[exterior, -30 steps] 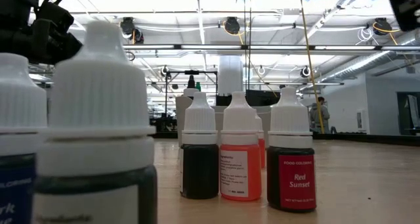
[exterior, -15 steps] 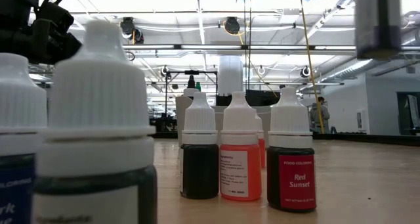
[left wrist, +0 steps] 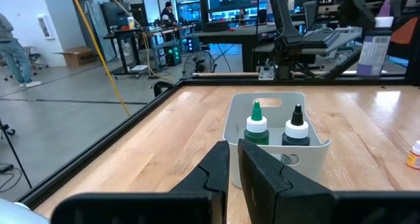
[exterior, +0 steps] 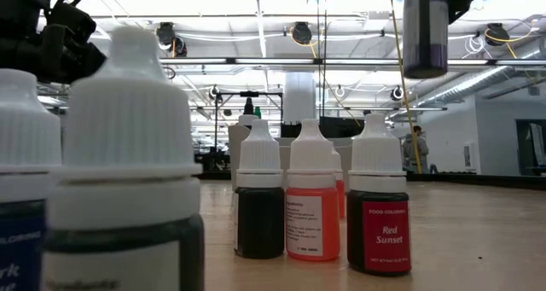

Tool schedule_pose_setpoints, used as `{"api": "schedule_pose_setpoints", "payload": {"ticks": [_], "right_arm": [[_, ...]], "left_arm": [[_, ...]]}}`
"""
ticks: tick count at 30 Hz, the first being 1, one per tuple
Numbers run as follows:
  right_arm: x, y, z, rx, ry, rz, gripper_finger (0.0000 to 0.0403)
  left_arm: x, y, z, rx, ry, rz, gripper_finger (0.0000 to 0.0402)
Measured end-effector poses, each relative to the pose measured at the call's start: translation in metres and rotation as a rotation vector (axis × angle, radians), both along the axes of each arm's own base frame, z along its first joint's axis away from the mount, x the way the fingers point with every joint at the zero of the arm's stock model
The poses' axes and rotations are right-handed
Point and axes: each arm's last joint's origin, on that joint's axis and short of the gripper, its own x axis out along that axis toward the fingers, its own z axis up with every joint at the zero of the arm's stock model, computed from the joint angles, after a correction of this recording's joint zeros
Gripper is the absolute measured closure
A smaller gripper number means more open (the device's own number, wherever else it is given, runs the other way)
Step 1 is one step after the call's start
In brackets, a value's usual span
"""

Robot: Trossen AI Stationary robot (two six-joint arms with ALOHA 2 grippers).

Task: Pick & Place food coloring
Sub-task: Put the large violet food coloring bottle into the bin

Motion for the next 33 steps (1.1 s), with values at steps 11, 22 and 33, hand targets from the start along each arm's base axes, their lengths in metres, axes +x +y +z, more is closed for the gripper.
{"api": "schedule_pose_setpoints", "payload": {"ticks": [11, 22, 33], "right_arm": [[0.021, -0.022, 0.003, -0.002, -0.043, -0.006, 0.0287], [0.041, -0.063, 0.01, -0.019, -0.104, -0.033, 0.0288], [0.056, -0.103, 0.011, -0.042, -0.16, -0.082, 0.0288]], "left_arm": [[0.0, 0.0, 0.0, 0.0, 0.0, 0.001, 0.036], [0.0, 0.0, 0.0, 0.0, 0.0, 0.0, 0.036], [0.0, 0.0, 0.0, 0.0, -0.001, 0.0, 0.036]]}}
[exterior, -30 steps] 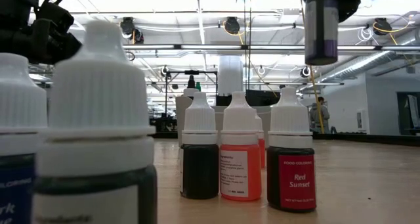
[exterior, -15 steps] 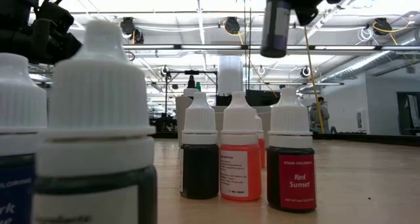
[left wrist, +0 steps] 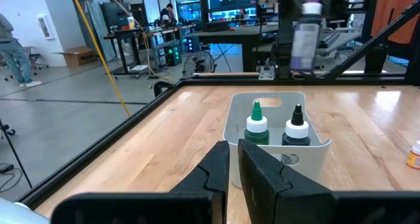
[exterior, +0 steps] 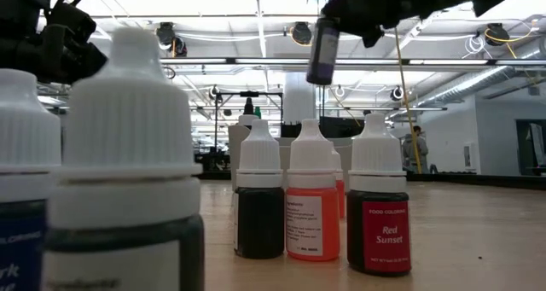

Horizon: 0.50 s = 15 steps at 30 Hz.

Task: Pick & Place food coloring
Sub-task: Put the large violet food coloring bottle into the bin

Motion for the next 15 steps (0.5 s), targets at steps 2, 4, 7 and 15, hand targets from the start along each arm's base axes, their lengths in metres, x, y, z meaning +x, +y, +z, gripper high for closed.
{"api": "schedule_pose_setpoints", "payload": {"ticks": [2, 4, 7, 15], "right_arm": [[0.005, -0.008, -0.003, 0.004, -0.001, -0.006, 0.0289], [0.01, -0.015, -0.008, 0.01, -0.003, -0.005, 0.0288], [0.019, -0.026, -0.016, 0.02, -0.004, -0.01, 0.0285], [0.031, -0.046, -0.034, 0.019, 0.021, -0.076, 0.0286]], "left_arm": [[0.0, 0.0, 0.0, 0.001, 0.001, 0.0, 0.036], [0.0, 0.0, 0.0, 0.01, 0.003, 0.0, 0.036], [0.0, 0.0, 0.0, 0.021, 0.005, 0.0, 0.036], [0.0, 0.0, 0.0, 0.025, 0.008, 0.0, 0.036]]}}
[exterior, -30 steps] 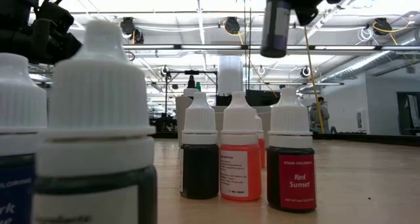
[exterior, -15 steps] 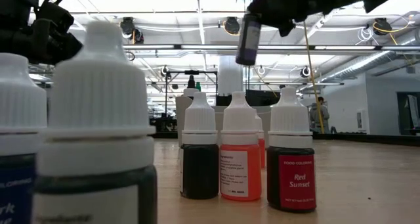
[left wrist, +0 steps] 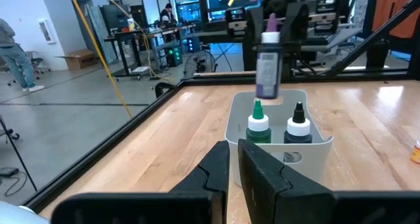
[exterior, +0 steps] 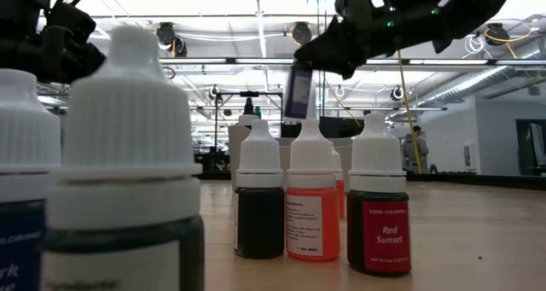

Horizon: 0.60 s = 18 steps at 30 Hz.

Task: Pick & Place food coloring
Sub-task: Put the large violet food coloring bottle into the bin

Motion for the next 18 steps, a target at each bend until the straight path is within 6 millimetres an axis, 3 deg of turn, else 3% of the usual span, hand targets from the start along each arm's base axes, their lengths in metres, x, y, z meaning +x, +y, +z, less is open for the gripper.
{"api": "schedule_pose_setpoints", "payload": {"ticks": [8, 18], "right_arm": [[0.014, -0.009, -0.019, 0.027, 0.034, 0.012, 0.0287], [0.022, -0.011, -0.021, 0.023, 0.046, -0.015, 0.0286]], "left_arm": [[0.0, 0.0, 0.0, 0.001, 0.0, 0.006, 0.036], [0.0, 0.0, 0.0, 0.001, 0.001, 0.006, 0.036]]}}
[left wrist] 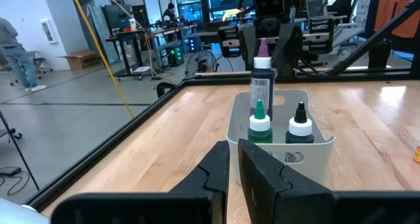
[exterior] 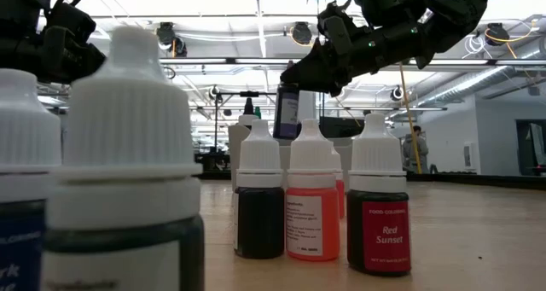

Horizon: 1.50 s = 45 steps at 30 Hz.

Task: Pick & Place food coloring
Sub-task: Put the large violet food coloring bottle into the bin

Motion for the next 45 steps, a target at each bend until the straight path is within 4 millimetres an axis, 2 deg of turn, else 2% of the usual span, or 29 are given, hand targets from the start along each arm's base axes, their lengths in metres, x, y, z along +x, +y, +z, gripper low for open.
{"api": "schedule_pose_setpoints", "payload": {"ticks": [9, 31, 45], "right_arm": [[-0.003, -0.001, -0.006, 0.009, 0.036, -0.04, 0.0286], [0.013, -0.004, -0.049, 0.044, 0.072, -0.074, 0.0285], [0.017, -0.005, -0.063, 0.041, 0.088, -0.076, 0.0282]], "left_arm": [[0.0, 0.0, 0.0, 0.0, 0.0, 0.0, 0.036], [0.0, 0.0, 0.0, 0.0, 0.002, 0.0, 0.036], [0.0, 0.0, 0.0, 0.0, 0.002, 0.0, 0.036]]}}
